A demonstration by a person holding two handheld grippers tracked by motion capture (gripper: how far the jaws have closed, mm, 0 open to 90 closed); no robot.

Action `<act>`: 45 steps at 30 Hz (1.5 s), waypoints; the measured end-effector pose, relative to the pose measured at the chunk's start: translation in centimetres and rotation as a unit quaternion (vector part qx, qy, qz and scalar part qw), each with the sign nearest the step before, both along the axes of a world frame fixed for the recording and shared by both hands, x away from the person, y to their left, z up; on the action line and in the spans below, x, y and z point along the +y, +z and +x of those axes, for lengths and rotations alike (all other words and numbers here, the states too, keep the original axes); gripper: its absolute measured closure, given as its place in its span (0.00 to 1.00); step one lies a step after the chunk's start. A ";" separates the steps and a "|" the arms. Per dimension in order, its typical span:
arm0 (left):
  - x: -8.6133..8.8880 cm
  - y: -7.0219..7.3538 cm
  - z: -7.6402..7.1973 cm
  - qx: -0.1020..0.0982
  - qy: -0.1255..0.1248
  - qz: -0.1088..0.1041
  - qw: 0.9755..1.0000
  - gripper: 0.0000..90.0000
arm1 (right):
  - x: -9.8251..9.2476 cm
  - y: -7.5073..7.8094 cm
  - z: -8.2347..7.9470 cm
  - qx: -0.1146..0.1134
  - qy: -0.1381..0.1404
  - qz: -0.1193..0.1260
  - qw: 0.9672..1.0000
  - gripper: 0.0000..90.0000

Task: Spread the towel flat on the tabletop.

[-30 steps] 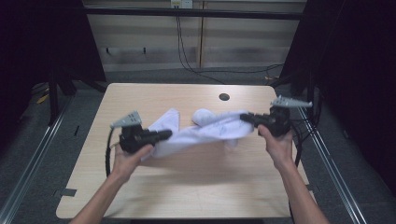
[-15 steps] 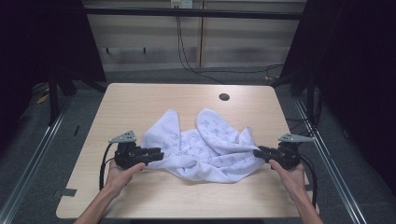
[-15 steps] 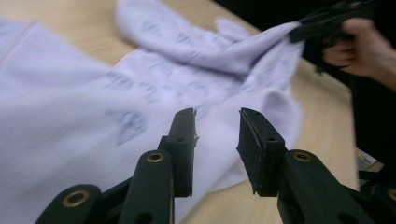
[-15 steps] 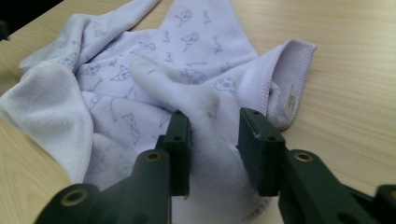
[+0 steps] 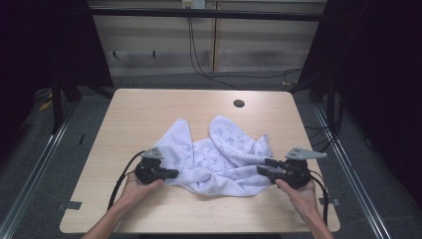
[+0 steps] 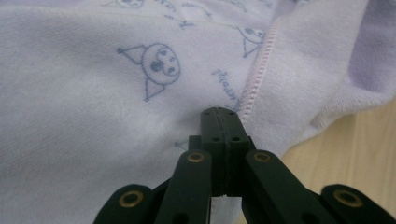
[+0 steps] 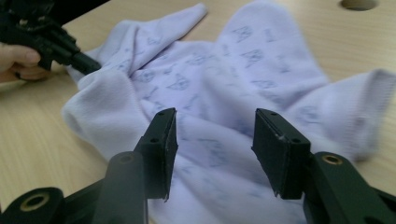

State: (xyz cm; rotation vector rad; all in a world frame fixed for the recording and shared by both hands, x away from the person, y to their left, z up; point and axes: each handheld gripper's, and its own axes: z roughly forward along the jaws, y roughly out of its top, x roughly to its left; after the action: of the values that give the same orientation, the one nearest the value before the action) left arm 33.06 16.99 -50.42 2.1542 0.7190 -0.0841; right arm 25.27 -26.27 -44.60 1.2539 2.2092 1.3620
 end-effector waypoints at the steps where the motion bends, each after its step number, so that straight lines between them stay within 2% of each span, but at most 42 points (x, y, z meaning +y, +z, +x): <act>1: -0.2 -0.1 -0.3 0.004 -0.001 -0.004 1.000 1.00 | 0.9 -0.1 -0.1 0.000 0.011 -0.008 1.000 0.55; 3: -1.0 0.0 -1.3 0.012 -0.013 -0.005 1.000 1.00 | 2.3 -0.1 -0.3 0.000 0.027 -0.032 0.999 0.53; 4: -1.5 0.0 -1.9 0.014 -0.021 -0.004 1.000 1.00 | 3.0 -0.1 -0.4 0.004 0.040 -0.033 0.999 0.53; 6: -2.7 0.2 -3.1 0.019 -0.044 0.000 0.999 1.00 | 4.3 -0.2 -0.6 0.011 0.068 -0.019 0.997 0.53; 7: -3.4 0.5 -3.9 0.004 -0.063 0.015 0.998 1.00 | 4.9 -0.3 -0.6 0.013 0.077 -0.019 0.997 0.53; 8: -4.2 0.6 -4.4 0.006 -0.085 0.017 0.996 0.97 | 5.4 -0.4 -0.6 0.018 0.089 -0.012 0.996 0.53; 11: -5.8 0.8 -5.3 0.033 -0.111 0.004 0.993 0.92 | 7.2 -0.9 -0.5 0.032 0.118 -0.011 0.992 0.53; 13: -6.2 1.3 -5.6 0.037 -0.120 -0.008 0.992 0.87 | 8.2 -1.3 -0.4 0.037 0.134 -0.013 0.990 0.53; 15: -5.8 2.1 -5.5 0.044 -0.115 -0.042 0.991 0.85 | 9.2 -1.6 -0.2 0.043 0.152 -0.011 0.987 0.53; 17: -4.8 3.0 -5.2 0.028 -0.103 -0.058 0.993 0.83 | 10.0 -2.1 -0.2 0.051 0.165 -0.021 0.985 0.55; 19: -3.6 3.6 -4.4 0.002 -0.077 -0.061 0.995 0.81 | 10.5 -2.7 -0.3 0.054 0.175 -0.037 0.982 0.73; 20: -3.0 3.7 -3.9 -0.015 -0.057 -0.056 0.997 0.80 | 10.6 -2.8 -0.3 0.049 0.173 -0.050 0.982 0.86; 21: -2.3 3.7 -3.2 -0.024 -0.040 -0.051 0.998 0.80 | 10.6 -2.9 -0.3 0.046 0.164 -0.063 0.983 0.93; 22: -1.4 3.6 -2.2 -0.030 -0.018 -0.055 0.998 0.80 | 10.4 -2.8 -0.2 0.050 0.158 -0.073 0.984 0.94; 24: 0.0 3.4 -1.1 -0.035 0.017 -0.070 0.997 0.81 | 9.7 -2.5 -0.1 0.043 0.145 -0.084 0.985 0.95; 26: 1.1 3.0 0.0 -0.022 0.048 -0.081 0.995 0.81 | 8.5 -2.4 0.0 0.046 0.129 -0.080 0.987 0.95; 27: 1.4 2.8 0.3 -0.016 0.051 -0.082 0.995 0.81 | 7.7 -2.4 0.2 0.045 0.118 -0.081 0.989 0.95; 29: 1.4 2.3 0.5 -0.010 0.047 -0.071 0.996 0.80 | 5.8 -2.8 0.7 0.048 0.094 -0.073 0.992 0.95; 32: 0.3 1.7 0.2 -0.005 0.025 -0.053 0.998 0.78 | 3.5 -3.4 1.8 0.053 0.061 -0.065 0.995 0.92; 34: -1.0 1.3 -0.4 -0.003 0.000 -0.042 0.999 0.77 | 2.8 -3.5 2.2 0.059 0.049 -0.060 0.995 0.82; 36: -2.2 1.0 -1.0 -0.003 -0.022 -0.025 0.999 0.77 | 2.8 -2.9 1.9 0.050 0.038 -0.053 0.997 0.69; 39: -3.3 0.6 -1.4 -0.009 -0.035 0.004 0.999 0.80 | 3.0 -1.4 0.6 0.016 0.038 -0.037 0.998 0.63; 40: -3.3 0.4 -1.3 -0.011 -0.034 0.013 0.999 0.81 | 3.3 -1.0 0.1 0.008 0.048 -0.027 0.998 0.66; 42: -3.2 0.2 -1.1 -0.008 -0.030 0.010 0.999 0.86 | 4.2 -0.5 -0.9 -0.002 0.066 -0.024 0.998 0.72; 45: -3.0 0.1 -0.9 -0.005 -0.023 0.009 1.000 0.88 | 6.5 -0.8 -1.8 0.015 0.125 0.009 0.992 0.80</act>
State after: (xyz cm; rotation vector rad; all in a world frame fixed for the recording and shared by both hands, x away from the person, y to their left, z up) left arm 32.14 13.94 -50.27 2.1874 0.6657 -0.0912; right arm 23.43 -19.79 -45.44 1.0368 2.4467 1.4608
